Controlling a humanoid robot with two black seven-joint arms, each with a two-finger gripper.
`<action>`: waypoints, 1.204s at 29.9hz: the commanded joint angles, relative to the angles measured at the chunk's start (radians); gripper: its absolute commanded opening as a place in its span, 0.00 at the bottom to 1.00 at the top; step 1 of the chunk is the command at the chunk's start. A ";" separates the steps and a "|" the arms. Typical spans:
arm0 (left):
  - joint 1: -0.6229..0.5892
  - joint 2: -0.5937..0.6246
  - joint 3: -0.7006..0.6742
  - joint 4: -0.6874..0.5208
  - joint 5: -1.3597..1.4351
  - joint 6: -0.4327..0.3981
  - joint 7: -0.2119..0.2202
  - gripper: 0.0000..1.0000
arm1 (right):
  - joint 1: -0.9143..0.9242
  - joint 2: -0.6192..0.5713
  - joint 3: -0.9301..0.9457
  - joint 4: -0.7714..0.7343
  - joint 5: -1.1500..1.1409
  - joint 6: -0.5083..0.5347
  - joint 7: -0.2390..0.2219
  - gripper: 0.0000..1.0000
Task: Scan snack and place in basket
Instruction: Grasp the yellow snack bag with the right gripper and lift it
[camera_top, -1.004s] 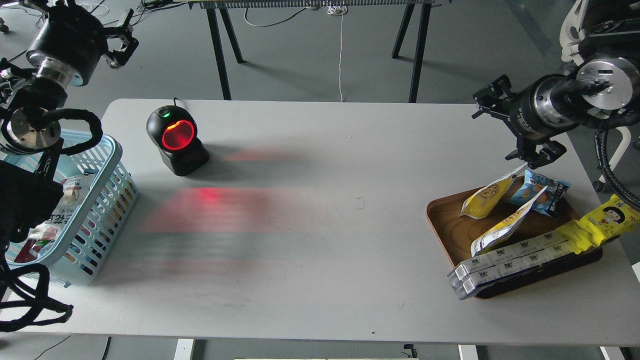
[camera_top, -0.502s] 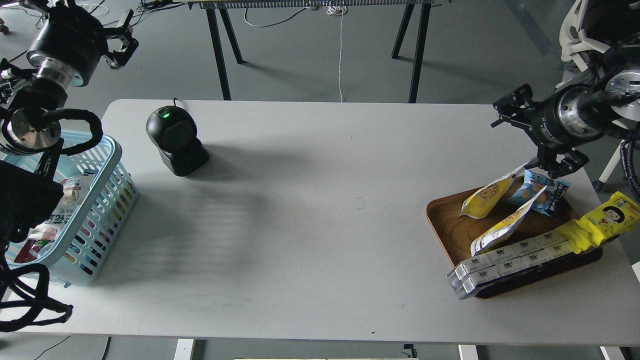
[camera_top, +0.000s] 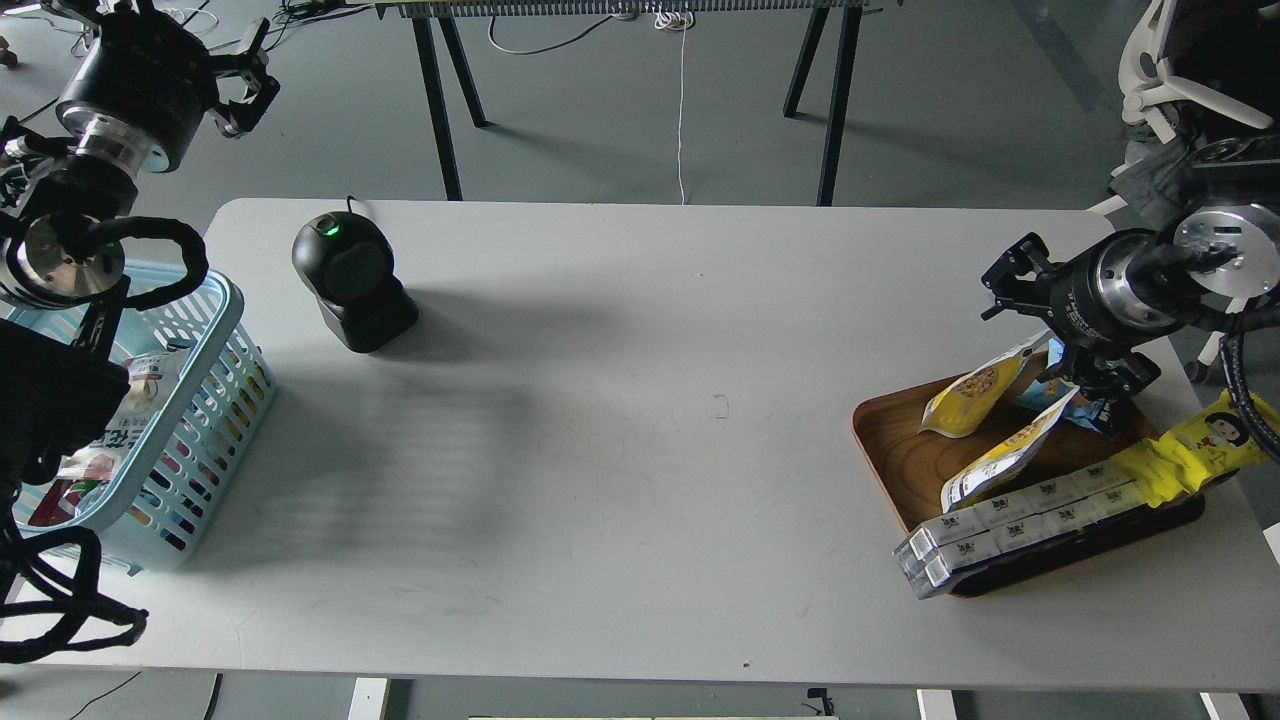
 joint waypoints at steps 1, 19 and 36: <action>0.001 0.000 0.000 0.000 0.000 0.001 0.000 1.00 | -0.007 0.007 0.000 -0.001 -0.001 -0.009 0.000 0.40; 0.000 0.004 0.000 0.001 0.000 0.003 0.000 1.00 | 0.015 -0.033 0.058 0.022 -0.026 -0.006 0.000 0.00; -0.002 0.002 0.000 0.001 0.000 0.006 0.005 1.00 | 0.231 0.083 0.303 0.014 0.220 -0.162 0.000 0.00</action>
